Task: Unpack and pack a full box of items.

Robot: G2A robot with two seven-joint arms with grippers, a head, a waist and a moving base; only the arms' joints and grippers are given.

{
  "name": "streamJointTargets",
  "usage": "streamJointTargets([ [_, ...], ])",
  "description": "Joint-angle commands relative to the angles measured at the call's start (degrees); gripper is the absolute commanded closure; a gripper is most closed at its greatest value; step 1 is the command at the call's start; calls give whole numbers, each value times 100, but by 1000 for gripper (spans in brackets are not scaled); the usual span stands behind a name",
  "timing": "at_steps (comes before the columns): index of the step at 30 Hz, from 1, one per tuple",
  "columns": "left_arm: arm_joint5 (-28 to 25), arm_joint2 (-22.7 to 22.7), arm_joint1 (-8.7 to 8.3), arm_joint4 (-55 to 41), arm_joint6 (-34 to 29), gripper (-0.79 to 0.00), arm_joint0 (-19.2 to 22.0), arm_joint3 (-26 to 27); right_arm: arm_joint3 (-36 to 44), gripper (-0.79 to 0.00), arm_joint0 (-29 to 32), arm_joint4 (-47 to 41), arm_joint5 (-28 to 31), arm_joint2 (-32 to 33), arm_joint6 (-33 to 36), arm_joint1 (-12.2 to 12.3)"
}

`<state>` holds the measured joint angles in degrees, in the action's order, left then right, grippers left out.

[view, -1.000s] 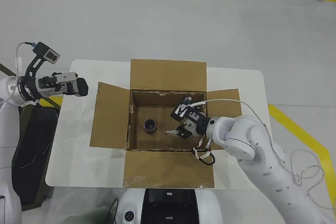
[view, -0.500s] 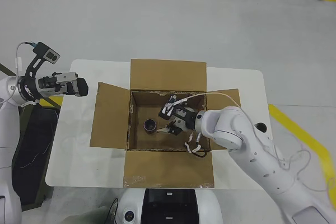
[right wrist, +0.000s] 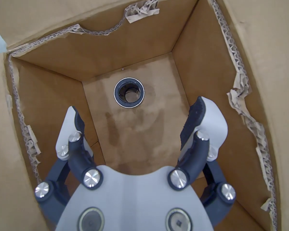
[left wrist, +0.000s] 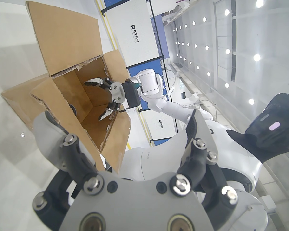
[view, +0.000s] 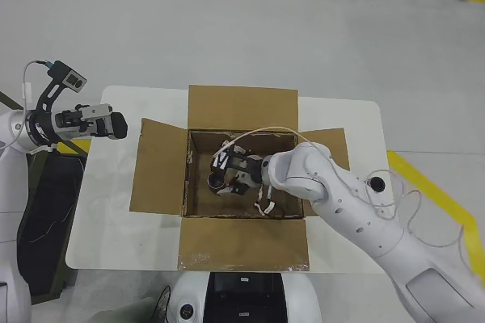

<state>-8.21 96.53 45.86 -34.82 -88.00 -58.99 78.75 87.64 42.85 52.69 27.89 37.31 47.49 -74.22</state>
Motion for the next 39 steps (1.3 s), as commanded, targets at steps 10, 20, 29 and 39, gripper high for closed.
streamJointTargets([
  [10, 0, 0, 0, 0, 0, -785, 0, 0, -636, -785, -371, 463, 374, -550, -258, -257],
  [20, 0, 0, 0, 0, 0, -785, 0, 0, -1237, -727, -430, 571, 354, -827, -761, -491],
  [29, 0, 0, 0, 0, 0, -785, 0, 0, -1801, -723, -574, 521, 452, -1018, -1042, -732],
  [39, 0, 0, 0, 0, 0, -785, 0, 0, -2336, -631, -681, 468, 576, -1116, -1231, -945],
])
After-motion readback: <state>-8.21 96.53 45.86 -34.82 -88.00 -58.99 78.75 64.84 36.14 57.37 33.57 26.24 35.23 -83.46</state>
